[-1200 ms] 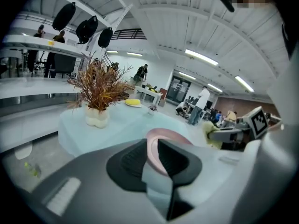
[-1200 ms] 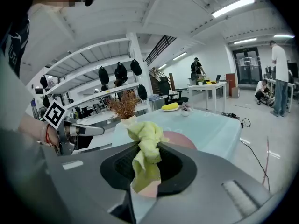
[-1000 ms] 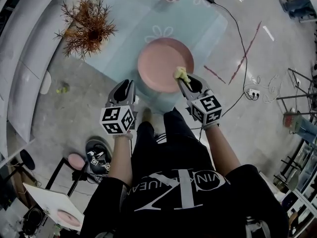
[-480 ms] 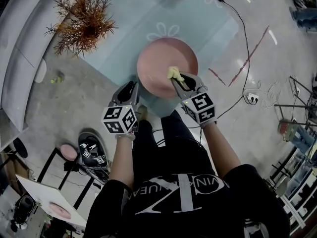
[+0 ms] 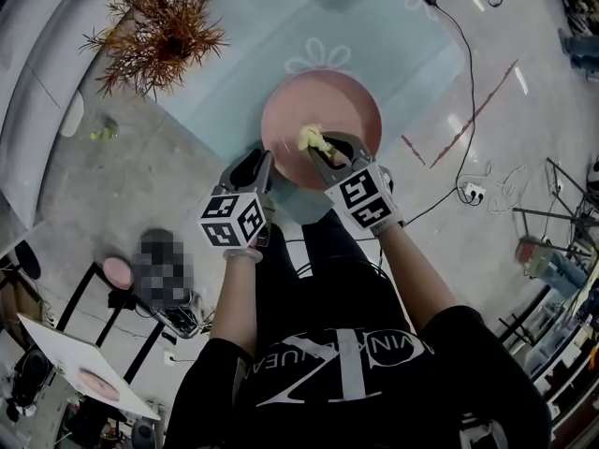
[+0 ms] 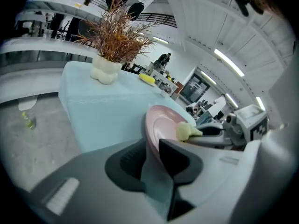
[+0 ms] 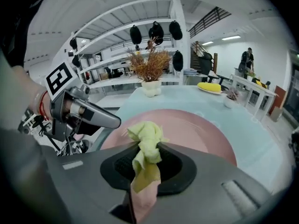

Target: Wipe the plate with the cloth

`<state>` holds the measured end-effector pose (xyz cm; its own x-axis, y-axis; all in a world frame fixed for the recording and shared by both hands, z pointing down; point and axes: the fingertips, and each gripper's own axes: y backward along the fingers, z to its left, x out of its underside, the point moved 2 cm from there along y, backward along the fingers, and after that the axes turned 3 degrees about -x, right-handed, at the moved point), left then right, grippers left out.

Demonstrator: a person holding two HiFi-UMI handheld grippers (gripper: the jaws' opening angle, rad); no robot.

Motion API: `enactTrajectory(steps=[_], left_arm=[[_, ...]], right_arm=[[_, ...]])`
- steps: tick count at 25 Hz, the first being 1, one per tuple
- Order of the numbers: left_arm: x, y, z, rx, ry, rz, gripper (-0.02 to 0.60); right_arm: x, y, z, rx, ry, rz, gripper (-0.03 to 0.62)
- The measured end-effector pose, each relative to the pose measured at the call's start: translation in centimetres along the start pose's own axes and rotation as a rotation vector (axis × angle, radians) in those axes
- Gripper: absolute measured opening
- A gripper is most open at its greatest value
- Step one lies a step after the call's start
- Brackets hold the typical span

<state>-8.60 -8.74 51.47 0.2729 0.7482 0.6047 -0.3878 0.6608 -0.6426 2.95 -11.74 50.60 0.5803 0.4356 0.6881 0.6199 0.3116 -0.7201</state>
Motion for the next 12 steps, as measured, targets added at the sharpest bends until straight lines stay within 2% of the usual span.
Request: enactTrajectory(steps=[3, 6, 12], left_arm=[[0.1, -0.6, 0.2, -0.002, 0.023, 0.003, 0.0], [0.2, -0.8, -0.1, -0.011, 0.031, -0.002, 0.0], [0.2, -0.8, -0.1, -0.048, 0.103, -0.022, 0.0]], right_arm=[[-0.4, -1.5, 0.5, -0.038, 0.078, 0.022, 0.078], [-1.0, -2.5, 0.9, -0.078, 0.111, 0.027, 0.08], [-2.3, -4.5, 1.5, -0.135, 0.217, 0.048, 0.08]])
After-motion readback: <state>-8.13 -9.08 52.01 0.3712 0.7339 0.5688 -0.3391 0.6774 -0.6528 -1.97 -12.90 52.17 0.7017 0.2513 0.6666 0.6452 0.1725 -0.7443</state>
